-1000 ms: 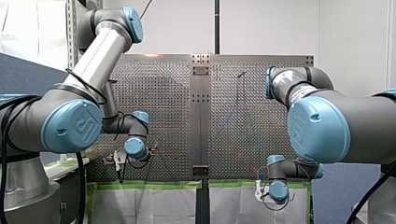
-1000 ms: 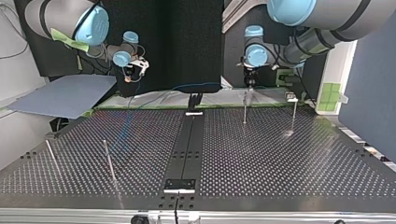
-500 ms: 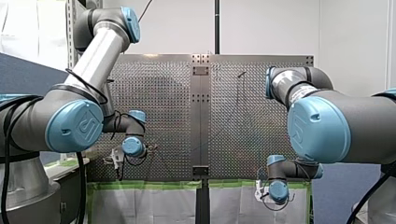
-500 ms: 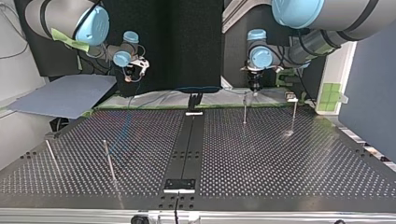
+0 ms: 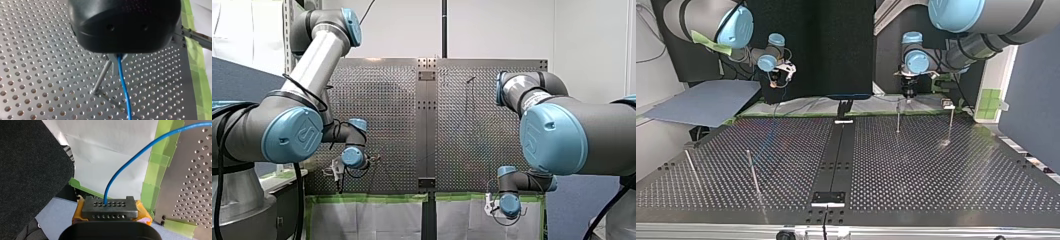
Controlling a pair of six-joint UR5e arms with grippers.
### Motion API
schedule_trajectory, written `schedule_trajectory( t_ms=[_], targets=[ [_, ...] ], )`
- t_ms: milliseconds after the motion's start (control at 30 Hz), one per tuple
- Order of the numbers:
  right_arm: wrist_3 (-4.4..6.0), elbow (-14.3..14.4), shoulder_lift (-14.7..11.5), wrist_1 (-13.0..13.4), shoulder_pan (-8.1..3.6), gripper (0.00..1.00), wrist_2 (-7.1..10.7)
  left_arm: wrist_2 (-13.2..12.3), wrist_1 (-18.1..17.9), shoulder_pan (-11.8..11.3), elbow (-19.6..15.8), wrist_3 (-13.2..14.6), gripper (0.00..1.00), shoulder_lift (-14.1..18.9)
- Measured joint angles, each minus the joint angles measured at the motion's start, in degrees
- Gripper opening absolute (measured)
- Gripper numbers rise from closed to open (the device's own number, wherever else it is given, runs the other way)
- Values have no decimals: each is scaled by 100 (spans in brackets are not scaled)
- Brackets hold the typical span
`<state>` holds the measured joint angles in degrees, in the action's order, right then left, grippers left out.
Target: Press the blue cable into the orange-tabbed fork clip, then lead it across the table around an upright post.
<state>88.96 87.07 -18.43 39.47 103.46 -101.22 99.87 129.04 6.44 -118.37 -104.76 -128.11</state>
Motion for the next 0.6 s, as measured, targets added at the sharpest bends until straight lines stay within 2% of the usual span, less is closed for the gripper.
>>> schedule_trajectory(
  t_ms=[600],
  targets=[
    [-11,-12,0,-4,20,0,-4,-71,-48,-68,67,-107,0,-31]
  ],
)
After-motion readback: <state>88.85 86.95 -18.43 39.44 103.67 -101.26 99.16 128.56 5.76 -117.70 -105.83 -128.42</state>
